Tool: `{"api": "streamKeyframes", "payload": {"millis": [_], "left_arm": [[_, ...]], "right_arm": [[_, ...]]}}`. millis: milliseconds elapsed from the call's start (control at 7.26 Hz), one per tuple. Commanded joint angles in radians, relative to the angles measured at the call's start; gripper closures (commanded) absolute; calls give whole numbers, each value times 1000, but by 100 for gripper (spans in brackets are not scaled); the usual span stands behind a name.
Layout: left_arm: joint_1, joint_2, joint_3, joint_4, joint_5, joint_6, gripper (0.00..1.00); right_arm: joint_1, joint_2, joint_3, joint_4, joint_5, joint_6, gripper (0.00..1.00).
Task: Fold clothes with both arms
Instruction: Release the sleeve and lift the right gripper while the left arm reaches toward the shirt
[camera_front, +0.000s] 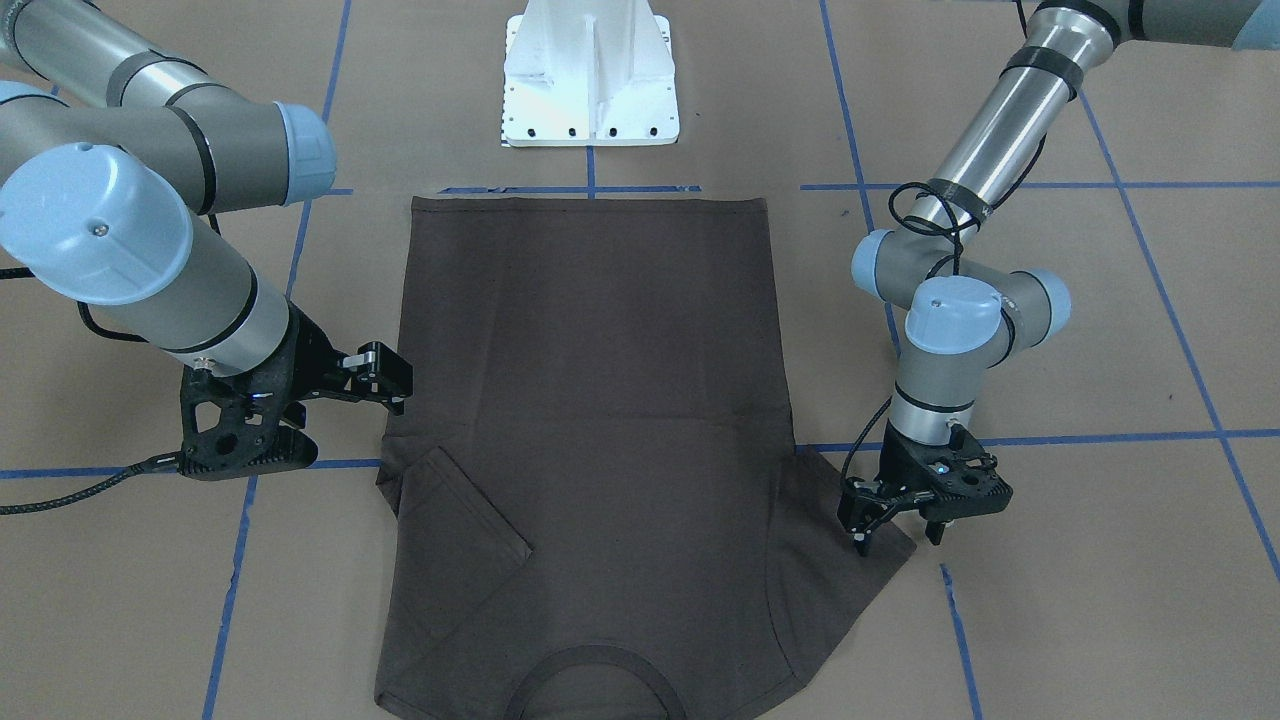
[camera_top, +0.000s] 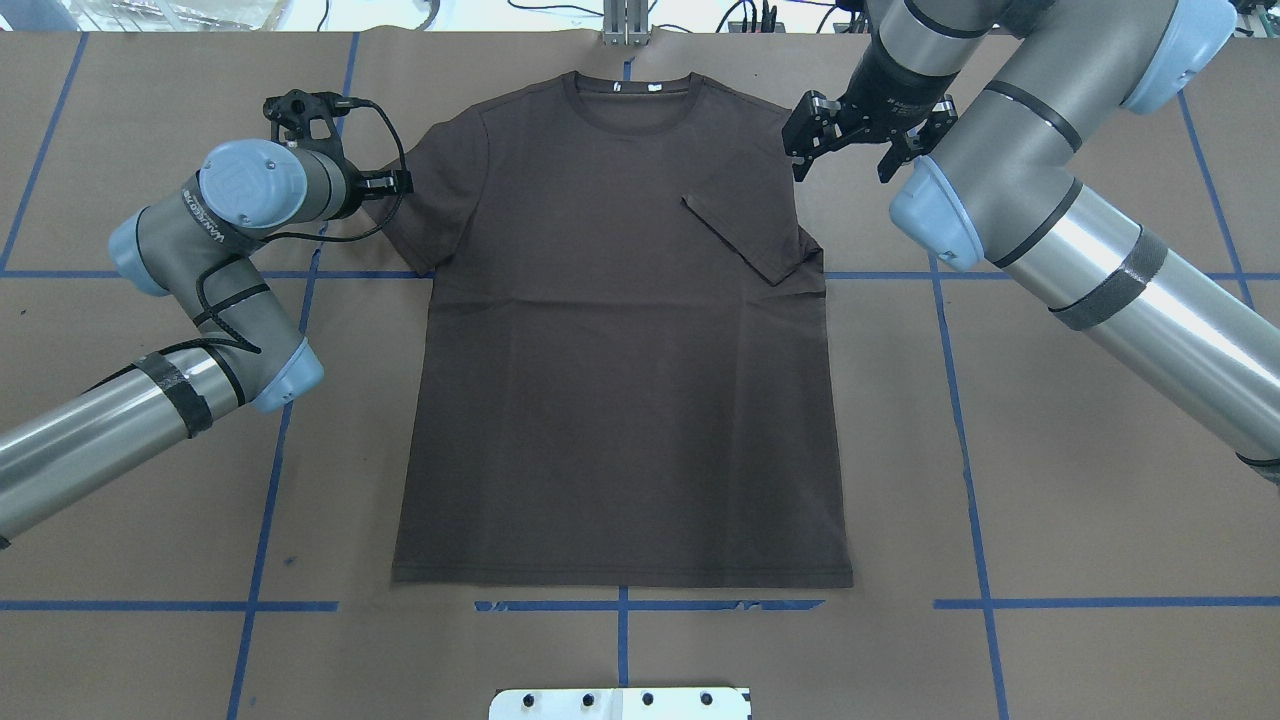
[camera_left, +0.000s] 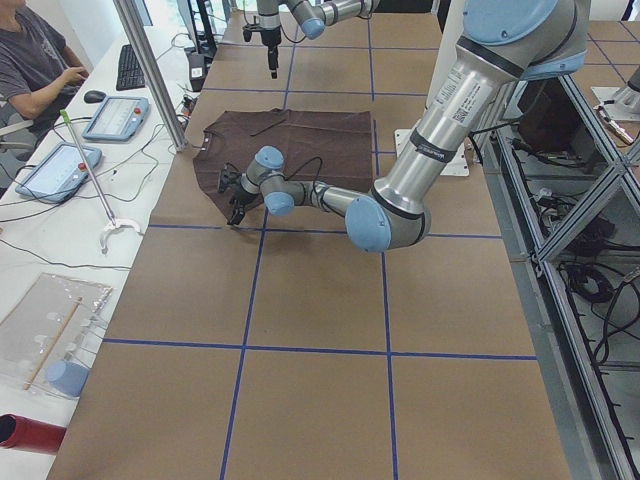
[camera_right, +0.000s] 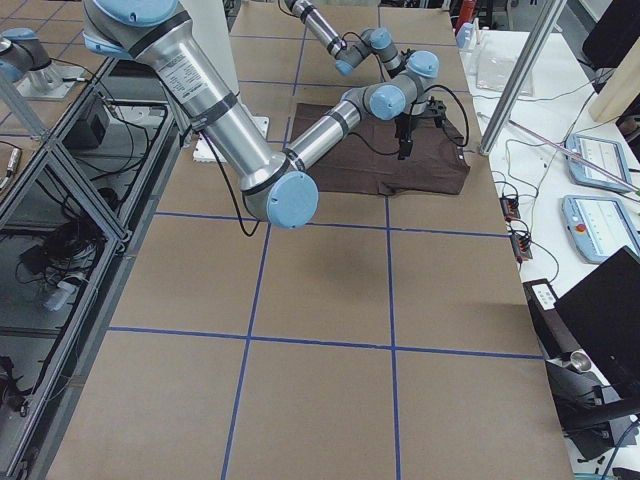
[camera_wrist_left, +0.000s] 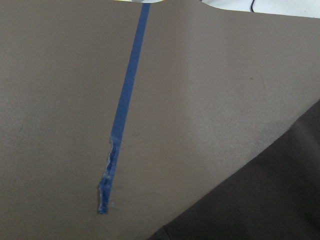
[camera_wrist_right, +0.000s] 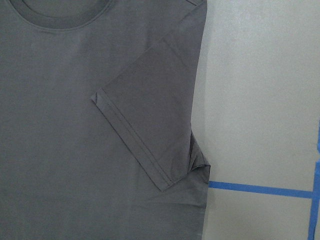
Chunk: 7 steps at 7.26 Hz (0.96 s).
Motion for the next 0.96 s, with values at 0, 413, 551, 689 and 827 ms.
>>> {"api": "streamKeyframes", "payload": {"millis": [0,413,551,689,827], "left_arm": [[1,0,0,0,-2,2,43],[1,-4,-8,0,-2,2,97],[1,-4,-9,0,-2,2,100],[1,-6,-11,0,-3,2,100],[1,-7,-14,1,-6,3,100]], "right_arm": [[-3,2,0,0,-6,0,0],[-9,1,-5,0,-15,0,0],[-12,-1,-5,0,-16,0,0],[-14,-1,-5,2,-16,0,0],[-17,-2,-5,2,-16,0,0]]}}
